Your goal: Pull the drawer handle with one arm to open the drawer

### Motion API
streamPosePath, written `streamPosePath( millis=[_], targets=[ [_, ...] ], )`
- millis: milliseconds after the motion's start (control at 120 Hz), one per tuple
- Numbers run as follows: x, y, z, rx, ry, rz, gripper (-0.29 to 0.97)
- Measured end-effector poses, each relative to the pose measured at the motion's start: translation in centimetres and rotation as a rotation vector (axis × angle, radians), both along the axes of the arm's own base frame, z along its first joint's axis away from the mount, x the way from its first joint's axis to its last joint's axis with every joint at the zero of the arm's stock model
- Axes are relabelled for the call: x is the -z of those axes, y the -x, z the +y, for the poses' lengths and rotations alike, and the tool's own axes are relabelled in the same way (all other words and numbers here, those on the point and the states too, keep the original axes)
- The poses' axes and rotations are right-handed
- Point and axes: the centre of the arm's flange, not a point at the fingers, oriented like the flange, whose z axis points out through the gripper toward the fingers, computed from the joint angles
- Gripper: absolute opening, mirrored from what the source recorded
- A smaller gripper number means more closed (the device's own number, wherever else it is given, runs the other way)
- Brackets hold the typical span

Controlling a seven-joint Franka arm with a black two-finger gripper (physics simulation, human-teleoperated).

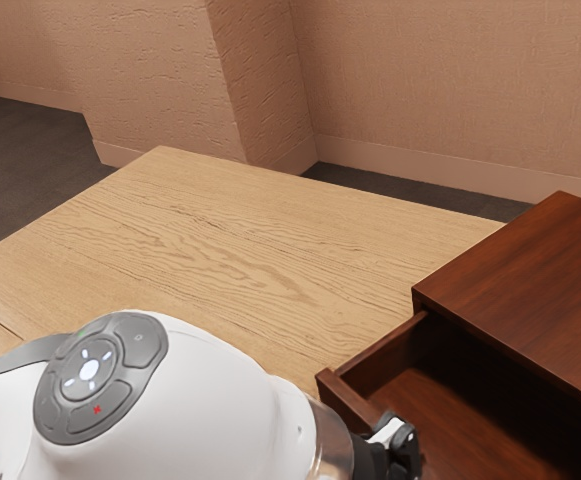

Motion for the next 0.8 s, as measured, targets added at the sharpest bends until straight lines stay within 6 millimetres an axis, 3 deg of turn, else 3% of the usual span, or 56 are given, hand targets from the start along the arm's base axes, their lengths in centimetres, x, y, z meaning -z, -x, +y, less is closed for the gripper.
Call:
streamPosePath(
  millis=[367, 533, 667, 733, 800],
  targets=[
    [0.1, 2.1, 0.0, 0.003, -0.013, 0.005, 0.01],
    [-0.7, 3.2, -0.1, 0.007, -0.014, -0.011, 0.02],
    [-3.8, 5.1, 1.1, -0.019, -0.026, -0.018, 0.25],
    [-8.7, 6.5, 2.6, -0.045, -0.010, -0.037, 0.37],
    [-11.9, 7.6, 3.8, -0.062, -0.016, -0.016, 0.45]
  ],
)
